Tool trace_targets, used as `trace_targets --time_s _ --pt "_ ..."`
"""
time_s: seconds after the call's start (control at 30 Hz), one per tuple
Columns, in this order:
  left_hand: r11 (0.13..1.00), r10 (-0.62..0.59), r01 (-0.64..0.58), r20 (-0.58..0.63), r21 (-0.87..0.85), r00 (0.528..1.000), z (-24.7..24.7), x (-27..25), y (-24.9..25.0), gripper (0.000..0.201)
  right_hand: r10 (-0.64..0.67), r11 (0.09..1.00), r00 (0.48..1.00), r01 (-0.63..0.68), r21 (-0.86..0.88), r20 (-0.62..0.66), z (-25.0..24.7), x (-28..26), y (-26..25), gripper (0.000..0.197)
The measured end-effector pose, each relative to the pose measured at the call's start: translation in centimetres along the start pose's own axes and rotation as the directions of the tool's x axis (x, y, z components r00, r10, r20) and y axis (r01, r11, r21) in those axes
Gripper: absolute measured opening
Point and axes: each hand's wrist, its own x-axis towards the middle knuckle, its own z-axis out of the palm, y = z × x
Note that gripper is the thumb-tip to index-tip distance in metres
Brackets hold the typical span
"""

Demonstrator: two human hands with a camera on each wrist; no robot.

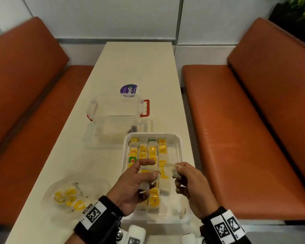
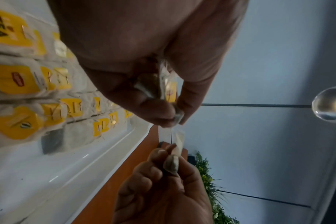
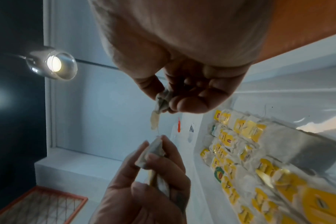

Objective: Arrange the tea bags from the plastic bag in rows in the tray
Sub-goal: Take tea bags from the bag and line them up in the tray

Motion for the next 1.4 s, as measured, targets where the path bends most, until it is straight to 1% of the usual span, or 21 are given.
trace_targets --time_s 0.1,0.17,0.23,0.3,0.37,0.47,0.57,0.67,0.73,0.77,0.83,0.9,0.97,1.03,1.1,1.17,1.23,1.27,1.3,1.37,1.4 --pt "0.994 0.011 -0.012 0.012 0.111 1.0 -0.2 -0.5 0.5 0.037 0.005 0.989 1.0 -0.002 0.149 -0.019 -0.4 0.2 -0.6 0.029" --pt "0.989 0.017 -0.02 0.023 0.148 1.0 -0.3 -0.5 0.6 0.037 -0.008 0.974 1.0 0.013 0.227 -0.024 -0.6 0.2 -0.9 0.031" --pt "0.985 0.012 -0.014 0.013 0.17 1.0 -0.2 -0.1 0.5 0.036 -0.014 0.954 1.0 0.017 0.298 -0.014 -0.8 0.1 -1.2 0.029" --pt "0.988 -0.01 0.009 0.005 0.154 1.0 0.0 0.3 0.0 0.032 -0.015 0.944 1.0 0.013 0.329 0.005 -0.6 -0.2 -1.6 0.029" --pt "0.987 -0.022 0.023 -0.007 0.157 1.0 0.3 0.9 -0.7 0.031 -0.007 0.941 1.0 0.01 0.338 -0.011 -0.3 -0.4 -1.4 0.035" --pt "0.983 -0.034 0.048 -0.078 0.178 0.996 0.2 1.7 -2.1 0.03 0.023 0.931 0.999 -0.009 0.365 -0.034 0.1 -0.9 -1.0 0.038" --pt "0.993 -0.037 0.056 -0.171 0.108 0.985 -0.8 1.9 -2.6 0.027 0.035 0.892 0.998 -0.005 0.452 -0.06 0.0 -1.1 -1.2 0.03" --pt "0.998 -0.027 0.041 -0.243 0.055 0.97 -2.1 1.9 -2.4 0.026 0.004 0.89 0.999 0.019 0.456 -0.051 -0.4 -1.2 -1.5 0.035" --pt "0.997 0.007 0.012 -0.251 0.075 0.968 -2.5 1.6 -2.1 0.025 -0.023 0.908 0.999 0.036 0.417 -0.035 -0.4 -1.2 -1.7 0.035" --pt "0.995 0.037 -0.014 -0.235 0.099 0.971 -2.5 1.3 -1.8 0.025 -0.038 0.922 0.999 0.046 0.384 -0.031 -0.3 -1.2 -1.7 0.034" --pt "0.984 0.107 -0.083 -0.145 0.16 0.984 -2.0 0.5 -1.4 0.02 -0.064 0.959 0.997 0.07 0.273 -0.032 -0.2 -1.3 -1.6 0.028" --pt "0.967 0.16 -0.153 -0.016 0.202 0.987 -0.7 -0.5 -1.1 0.014 -0.102 0.987 0.994 0.105 0.125 -0.031 0.0 -1.2 -1.0 0.016" --pt "0.955 0.185 -0.195 0.063 0.225 0.981 0.7 -1.0 -1.3 0.026 -0.128 0.992 0.992 0.128 0.019 -0.019 0.4 -1.4 -0.3 0.009" --pt "0.934 0.242 -0.253 0.074 0.253 0.967 1.7 -1.0 -1.6 0.029 -0.135 0.99 0.991 0.134 -0.03 -0.009 0.8 -1.5 0.4 0.008" --pt "0.916 0.295 -0.296 0.044 0.272 0.955 2.2 -0.7 -1.9 0.019 -0.145 0.987 0.989 0.143 -0.067 -0.016 0.9 -1.7 0.8 0.01" --pt "0.907 0.314 -0.302 0.005 0.295 0.949 2.0 -0.4 -2.1 0.015 -0.145 0.981 0.989 0.14 -0.133 -0.022 0.5 -1.7 0.9 0.011" --pt "0.891 0.318 -0.297 -0.004 0.344 0.948 1.2 -0.1 -2.2 0.018 -0.139 0.969 0.99 0.135 -0.207 -0.005 -0.2 -1.5 1.0 0.008" --pt "0.87 0.325 -0.305 0.014 0.388 0.946 0.9 0.1 -2.2 0.018 -0.141 0.96 0.99 0.14 -0.243 0.014 -0.5 -1.4 1.0 0.004" --pt "0.831 0.338 -0.319 0.042 0.456 0.94 0.5 0.3 -2.1 0.018 -0.158 0.941 0.987 0.163 -0.296 0.039 -1.0 -1.2 0.9 0.008" --pt "0.704 0.356 -0.343 0.11 0.621 0.928 0.0 0.7 -2.1 0.014 -0.22 0.859 0.967 0.253 -0.444 0.125 -1.8 -0.6 0.5 0.016" --pt "0.646 0.354 -0.348 0.137 0.68 0.925 -0.1 0.9 -2.2 0.011 -0.236 0.808 0.956 0.294 -0.511 0.176 -2.0 -0.2 0.2 0.014"
